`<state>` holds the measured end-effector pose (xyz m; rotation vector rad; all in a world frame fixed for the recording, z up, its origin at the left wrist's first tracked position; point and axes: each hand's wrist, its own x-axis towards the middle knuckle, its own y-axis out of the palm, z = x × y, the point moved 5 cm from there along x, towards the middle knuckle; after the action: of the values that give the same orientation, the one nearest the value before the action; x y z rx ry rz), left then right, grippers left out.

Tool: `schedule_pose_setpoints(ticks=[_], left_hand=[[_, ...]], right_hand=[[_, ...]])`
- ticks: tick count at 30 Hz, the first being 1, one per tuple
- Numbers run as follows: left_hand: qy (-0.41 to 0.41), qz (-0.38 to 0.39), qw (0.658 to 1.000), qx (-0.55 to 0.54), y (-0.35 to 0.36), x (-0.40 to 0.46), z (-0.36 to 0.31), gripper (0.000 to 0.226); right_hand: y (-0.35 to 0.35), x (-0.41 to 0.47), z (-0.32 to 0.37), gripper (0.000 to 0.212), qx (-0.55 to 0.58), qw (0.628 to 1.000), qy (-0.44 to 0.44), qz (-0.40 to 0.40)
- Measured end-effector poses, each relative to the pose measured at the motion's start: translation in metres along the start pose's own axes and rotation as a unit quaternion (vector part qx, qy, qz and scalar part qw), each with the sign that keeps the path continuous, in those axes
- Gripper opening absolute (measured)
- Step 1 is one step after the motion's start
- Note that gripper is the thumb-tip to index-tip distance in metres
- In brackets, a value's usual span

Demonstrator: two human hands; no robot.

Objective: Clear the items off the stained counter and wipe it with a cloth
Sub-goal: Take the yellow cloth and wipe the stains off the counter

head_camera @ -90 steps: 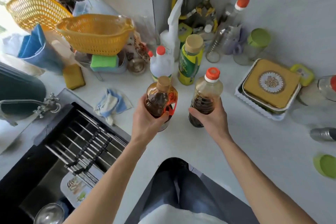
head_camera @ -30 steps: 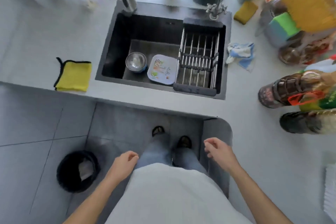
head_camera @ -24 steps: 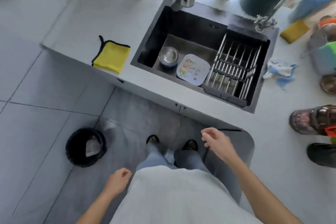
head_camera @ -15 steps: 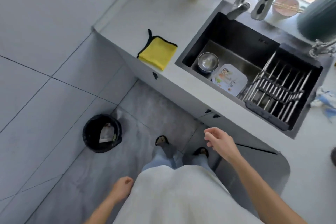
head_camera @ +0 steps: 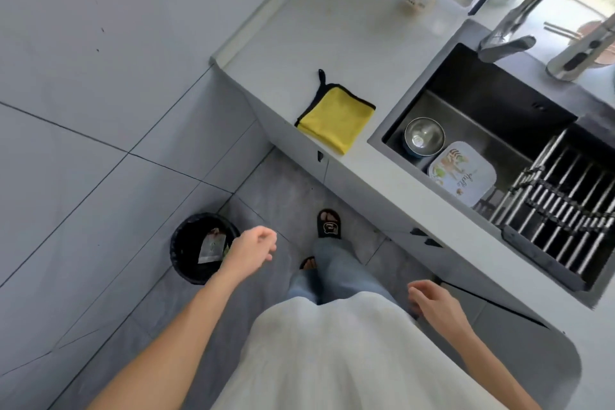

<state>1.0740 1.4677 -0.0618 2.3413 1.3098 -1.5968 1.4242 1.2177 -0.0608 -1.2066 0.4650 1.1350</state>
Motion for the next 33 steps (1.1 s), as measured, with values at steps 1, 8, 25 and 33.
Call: schedule_pose_setpoints(ticks=[1,8,25,33], left_hand=[[0.009,-0.007,1.0,-0.002,-0.005,0.007,-0.009,0.012],[0.009,-0.006,0.999,0.043,-0.035,0.033,-0.028,0.013],[-0.02,0.008,0.98,0.199,-0.141,0.093,0.009,0.019],[0.189,0.028,0.951,0.243,-0.184,0.173,-0.141,0.019]], right_hand=[[-0.002,0.005,0.0,0.012,-0.006,1.0,0.009,0.002],[-0.019,0.055,0.062,0.012,-0.018,1.0,0.011,0.012],[-0.003,0.093,0.294,0.013,0.123,0.989,-0.084,-0.011],[0.027,0.076,0.328,0.031,0.05,0.981,-0.071,-0.174]])
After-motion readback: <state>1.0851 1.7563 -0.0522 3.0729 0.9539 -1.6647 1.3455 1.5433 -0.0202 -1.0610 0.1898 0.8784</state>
